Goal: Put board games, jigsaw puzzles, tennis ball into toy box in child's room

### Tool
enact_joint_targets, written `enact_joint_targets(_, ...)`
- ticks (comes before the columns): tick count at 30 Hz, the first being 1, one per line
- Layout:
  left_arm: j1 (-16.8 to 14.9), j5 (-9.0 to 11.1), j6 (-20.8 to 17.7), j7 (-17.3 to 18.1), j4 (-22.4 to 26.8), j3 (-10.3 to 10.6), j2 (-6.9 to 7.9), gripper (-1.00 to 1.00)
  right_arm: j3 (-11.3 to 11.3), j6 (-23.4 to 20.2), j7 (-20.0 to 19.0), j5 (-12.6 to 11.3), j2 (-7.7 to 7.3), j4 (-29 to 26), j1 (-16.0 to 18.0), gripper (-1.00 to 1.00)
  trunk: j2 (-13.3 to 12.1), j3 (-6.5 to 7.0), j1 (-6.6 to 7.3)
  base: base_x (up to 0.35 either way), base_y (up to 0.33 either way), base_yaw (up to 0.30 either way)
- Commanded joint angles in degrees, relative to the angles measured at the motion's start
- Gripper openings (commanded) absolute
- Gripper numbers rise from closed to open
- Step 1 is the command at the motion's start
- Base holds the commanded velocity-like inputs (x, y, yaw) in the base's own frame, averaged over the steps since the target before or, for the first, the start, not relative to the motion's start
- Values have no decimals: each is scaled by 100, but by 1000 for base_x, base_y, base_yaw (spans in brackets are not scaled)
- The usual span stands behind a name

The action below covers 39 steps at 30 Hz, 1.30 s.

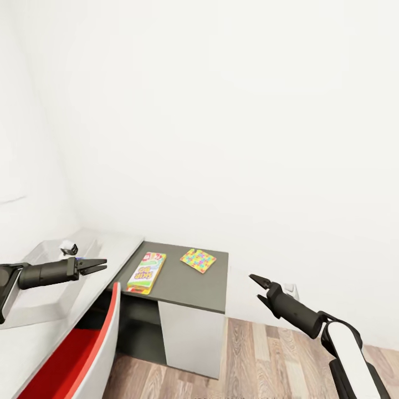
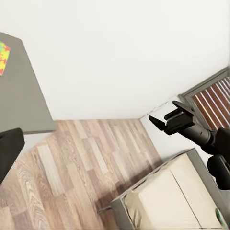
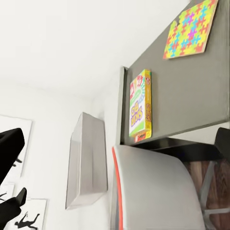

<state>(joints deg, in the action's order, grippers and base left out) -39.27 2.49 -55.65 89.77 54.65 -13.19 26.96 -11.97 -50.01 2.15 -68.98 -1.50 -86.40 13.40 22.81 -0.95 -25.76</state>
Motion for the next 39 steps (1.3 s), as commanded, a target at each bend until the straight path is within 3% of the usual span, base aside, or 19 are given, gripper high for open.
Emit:
enact_joint_targets(1, -1, -3, -61, 23, 2, 0, 3, 100, -6, -27, 23, -28, 1, -1, 7, 100, 11, -10, -2, -130, 0, -277)
enact_joint_targets(22, -1, -3, -52, 23, 2, 5, -5, 100, -21, -27, 23, -28, 1, 8, 10, 100, 11, -10, -2, -34, 0, -277)
enact_joint_targets(30, -1, -3, -52, 23, 2, 8, -6, 100, -253, -27, 23, -36, 3, 279, 9, 100, 11, -10, -2, 0, 0, -277)
enact_joint_targets(39, -1, -3, -52, 23, 2, 20, -20, 100, -324, -27, 23, -36, 7, 392, 12, 100, 11, -10, -2, -39, 0, -277)
